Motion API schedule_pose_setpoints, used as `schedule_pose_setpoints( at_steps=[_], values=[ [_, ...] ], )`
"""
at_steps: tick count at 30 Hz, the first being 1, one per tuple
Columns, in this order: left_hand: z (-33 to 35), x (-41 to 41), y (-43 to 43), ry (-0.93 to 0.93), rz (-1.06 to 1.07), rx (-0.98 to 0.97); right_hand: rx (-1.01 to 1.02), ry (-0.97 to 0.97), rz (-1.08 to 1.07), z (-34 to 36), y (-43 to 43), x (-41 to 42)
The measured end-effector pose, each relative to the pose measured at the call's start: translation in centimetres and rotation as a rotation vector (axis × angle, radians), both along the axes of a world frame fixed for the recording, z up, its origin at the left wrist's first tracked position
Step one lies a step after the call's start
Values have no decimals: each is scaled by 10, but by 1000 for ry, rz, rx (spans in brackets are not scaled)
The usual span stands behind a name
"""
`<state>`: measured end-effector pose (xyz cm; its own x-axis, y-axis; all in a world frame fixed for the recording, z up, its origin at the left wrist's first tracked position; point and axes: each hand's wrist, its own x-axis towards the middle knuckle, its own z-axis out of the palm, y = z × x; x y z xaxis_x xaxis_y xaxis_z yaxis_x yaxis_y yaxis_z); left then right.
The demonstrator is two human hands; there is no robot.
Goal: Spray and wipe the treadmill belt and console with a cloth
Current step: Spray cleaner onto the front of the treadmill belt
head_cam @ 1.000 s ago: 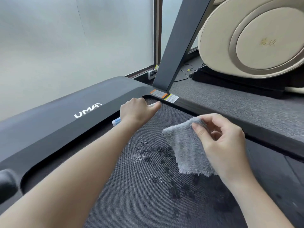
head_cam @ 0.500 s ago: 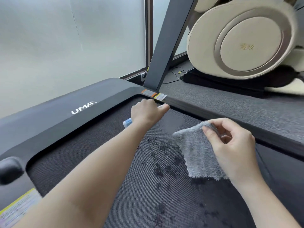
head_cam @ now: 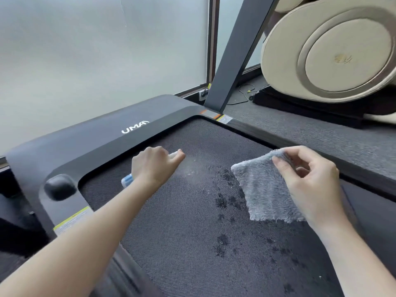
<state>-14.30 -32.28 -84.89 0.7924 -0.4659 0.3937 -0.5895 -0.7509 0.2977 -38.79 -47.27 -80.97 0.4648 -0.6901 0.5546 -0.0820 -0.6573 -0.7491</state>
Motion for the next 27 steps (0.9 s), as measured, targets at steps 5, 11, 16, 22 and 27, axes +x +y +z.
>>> schedule_pose_setpoints(
  at_steps=[5, 11, 16, 22, 27],
  values=[
    [2, -3, 48, 31, 15, 140, -7, 0, 49, 7, 14, 7],
    [1, -30, 96, 11, -12, 114, -10, -5, 41, 6, 27, 11],
    [-3, -50, 112, 19, -86, 161, -32, -14, 24, 8, 29, 4],
    [-12, -83, 91, -6, -195, 106, -17, -32, -8, 8, 18, -18],
    [-32, -112, 67, 7, -270, 51, -6, -40, -62, 5, 7, -40]
  ],
)
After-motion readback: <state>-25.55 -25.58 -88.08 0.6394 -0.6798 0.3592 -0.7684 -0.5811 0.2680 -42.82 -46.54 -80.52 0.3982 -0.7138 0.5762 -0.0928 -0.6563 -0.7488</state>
